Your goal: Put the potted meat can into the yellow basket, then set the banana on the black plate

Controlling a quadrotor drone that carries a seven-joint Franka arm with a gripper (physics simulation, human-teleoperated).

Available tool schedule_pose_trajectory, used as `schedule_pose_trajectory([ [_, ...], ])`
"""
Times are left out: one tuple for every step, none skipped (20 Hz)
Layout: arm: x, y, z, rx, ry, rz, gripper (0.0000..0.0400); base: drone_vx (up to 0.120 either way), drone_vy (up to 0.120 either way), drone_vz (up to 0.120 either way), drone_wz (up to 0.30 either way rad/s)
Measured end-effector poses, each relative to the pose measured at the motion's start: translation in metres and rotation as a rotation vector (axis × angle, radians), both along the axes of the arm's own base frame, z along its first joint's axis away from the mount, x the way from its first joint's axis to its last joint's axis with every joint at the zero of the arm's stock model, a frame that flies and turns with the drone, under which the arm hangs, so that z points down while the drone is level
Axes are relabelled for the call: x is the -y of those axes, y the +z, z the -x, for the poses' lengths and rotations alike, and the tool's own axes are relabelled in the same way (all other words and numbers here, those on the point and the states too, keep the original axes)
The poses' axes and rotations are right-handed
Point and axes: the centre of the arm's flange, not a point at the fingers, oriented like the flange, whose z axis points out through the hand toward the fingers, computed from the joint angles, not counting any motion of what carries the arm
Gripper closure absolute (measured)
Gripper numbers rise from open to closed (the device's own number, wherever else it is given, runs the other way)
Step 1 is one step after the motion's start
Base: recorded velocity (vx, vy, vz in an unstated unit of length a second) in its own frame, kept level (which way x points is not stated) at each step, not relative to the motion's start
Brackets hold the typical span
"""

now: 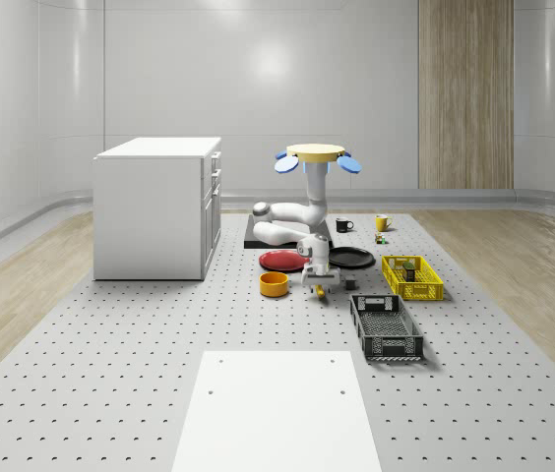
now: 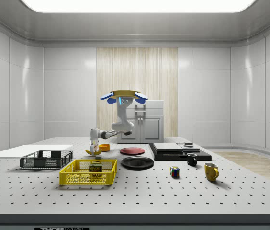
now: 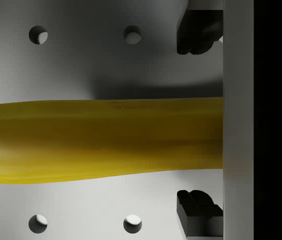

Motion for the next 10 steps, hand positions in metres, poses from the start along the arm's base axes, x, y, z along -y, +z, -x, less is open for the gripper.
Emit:
schedule_pose_trajectory([
  [0.0, 0.0016, -0.0007, 0.0, 0.0, 0.0, 0.0, 0.0, 0.0, 0.0, 0.0],
  [-0.0007, 0.0029, -0.0013, 0.0, 0.0, 0.0, 0.0, 0.0, 0.0, 0.0, 0.0],
  [-0.0017, 0.0039, -0.0018, 0.0, 0.0, 0.0, 0.0, 0.0, 0.0, 0.0, 0.0],
  [-0.0026, 0.0048, -0.0022, 0.0, 0.0, 0.0, 0.0, 0.0, 0.0, 0.0, 0.0],
  [-0.0033, 0.0055, -0.0025, 0.0, 0.0, 0.0, 0.0, 0.0, 0.0, 0.0, 0.0],
  [-0.0038, 0.006, -0.0027, 0.0, 0.0, 0.0, 0.0, 0.0, 0.0, 0.0, 0.0],
  [-0.0043, 0.0065, -0.0029, 0.0, 0.0, 0.0, 0.0, 0.0, 0.0, 0.0, 0.0],
  [-0.0046, 0.0068, -0.0031, 0.0, 0.0, 0.0, 0.0, 0.0, 0.0, 0.0, 0.0],
  [-0.0049, 0.0071, -0.0032, 0.0, 0.0, 0.0, 0.0038, 0.0, 0.0, 0.0, 0.0],
  [-0.0051, 0.0073, -0.0033, 0.0, 0.0, 0.0, 0.0085, 0.0, 0.0, 0.0, 0.0],
])
